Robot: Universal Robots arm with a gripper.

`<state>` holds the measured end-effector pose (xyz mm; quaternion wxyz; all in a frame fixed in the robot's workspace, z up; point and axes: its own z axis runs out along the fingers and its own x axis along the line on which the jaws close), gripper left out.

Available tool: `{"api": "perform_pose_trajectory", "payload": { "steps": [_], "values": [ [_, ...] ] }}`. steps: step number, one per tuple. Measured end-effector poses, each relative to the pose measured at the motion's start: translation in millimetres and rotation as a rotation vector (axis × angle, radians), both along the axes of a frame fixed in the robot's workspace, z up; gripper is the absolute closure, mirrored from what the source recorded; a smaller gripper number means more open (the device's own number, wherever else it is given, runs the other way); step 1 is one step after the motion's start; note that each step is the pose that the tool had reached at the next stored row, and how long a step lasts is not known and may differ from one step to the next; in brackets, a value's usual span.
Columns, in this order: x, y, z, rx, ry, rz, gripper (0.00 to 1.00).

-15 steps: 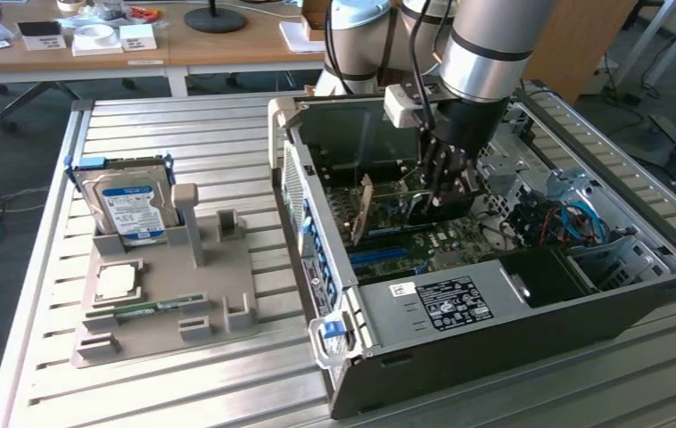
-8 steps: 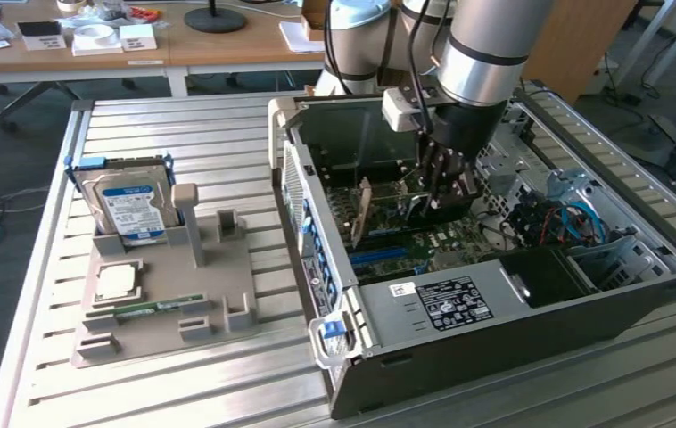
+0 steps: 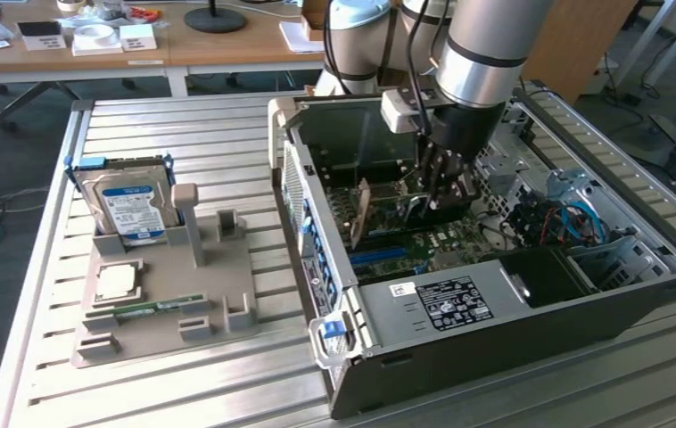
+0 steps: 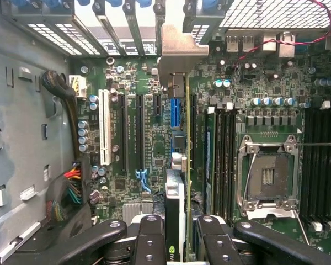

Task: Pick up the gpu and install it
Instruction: 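Insert the gpu into the slot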

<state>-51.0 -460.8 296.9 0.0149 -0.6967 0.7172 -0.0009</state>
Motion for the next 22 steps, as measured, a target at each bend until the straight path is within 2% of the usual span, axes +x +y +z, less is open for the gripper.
{"api": "perform_pose_trajectory", "payload": {
  "steps": [17, 22],
  "values": [
    [-1.6, -0.1, -5.9, -0.0007, 0.0002, 0.0, 0.73],
    [-3.7, -0.1, -6.8, -0.0006, -0.0015, 0.004, 0.73]
  ]
}}
